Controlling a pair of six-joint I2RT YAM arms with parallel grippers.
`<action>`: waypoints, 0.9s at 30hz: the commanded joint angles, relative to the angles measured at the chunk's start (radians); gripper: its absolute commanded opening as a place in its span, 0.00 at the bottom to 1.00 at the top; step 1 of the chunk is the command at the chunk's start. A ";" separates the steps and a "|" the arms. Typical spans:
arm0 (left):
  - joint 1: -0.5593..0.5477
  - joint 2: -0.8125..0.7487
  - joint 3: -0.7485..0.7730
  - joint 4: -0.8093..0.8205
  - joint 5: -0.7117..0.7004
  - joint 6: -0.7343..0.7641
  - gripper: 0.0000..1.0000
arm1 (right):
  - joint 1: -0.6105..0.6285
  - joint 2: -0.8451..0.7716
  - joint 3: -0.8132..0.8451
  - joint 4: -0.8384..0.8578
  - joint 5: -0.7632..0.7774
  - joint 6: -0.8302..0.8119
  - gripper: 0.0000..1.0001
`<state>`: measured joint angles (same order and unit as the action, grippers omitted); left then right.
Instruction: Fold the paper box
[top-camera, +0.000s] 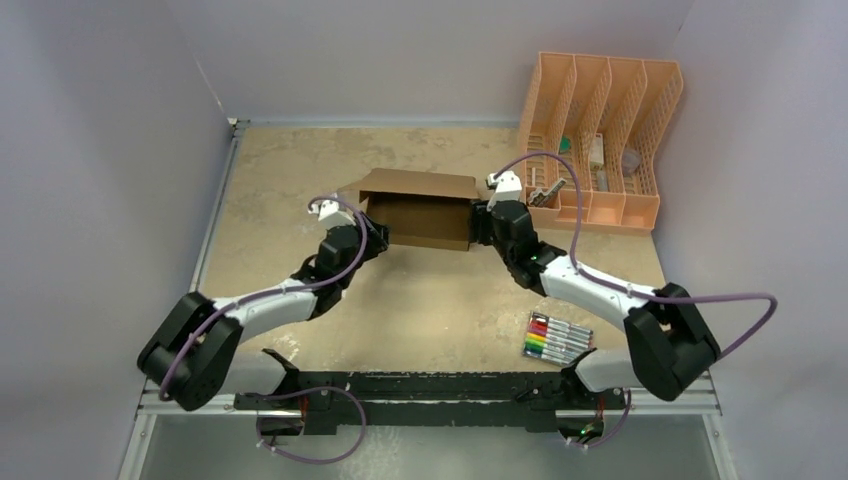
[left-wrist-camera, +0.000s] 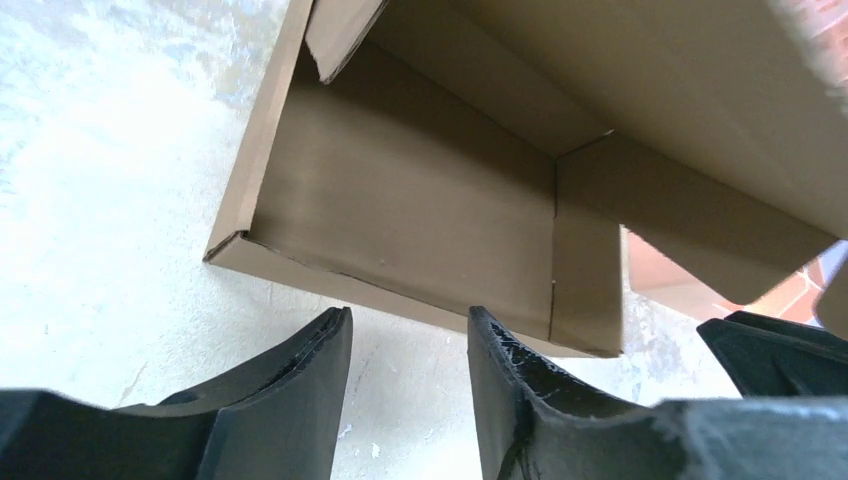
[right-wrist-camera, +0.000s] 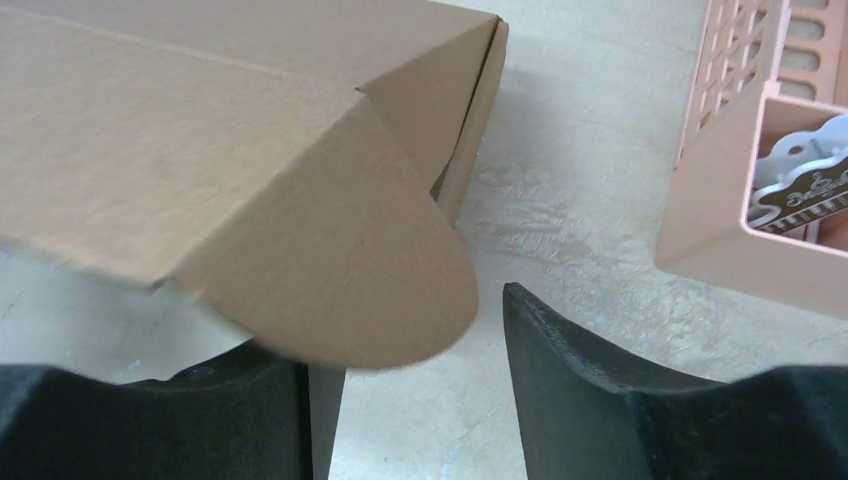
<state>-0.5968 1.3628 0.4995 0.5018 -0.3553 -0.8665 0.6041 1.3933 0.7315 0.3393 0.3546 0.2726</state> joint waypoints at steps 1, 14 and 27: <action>-0.001 -0.145 -0.035 -0.036 -0.001 0.060 0.49 | 0.005 -0.107 -0.029 -0.009 -0.065 0.013 0.65; 0.000 -0.651 -0.051 -0.674 -0.102 0.129 0.60 | 0.003 -0.398 -0.045 -0.339 -0.111 -0.037 0.89; 0.080 -0.434 0.447 -0.874 -0.245 0.339 0.80 | -0.097 -0.254 0.385 -0.569 -0.058 -0.021 0.98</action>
<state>-0.5827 0.7948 0.7849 -0.3492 -0.5976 -0.6331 0.5739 1.0515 0.9607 -0.1677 0.3038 0.2363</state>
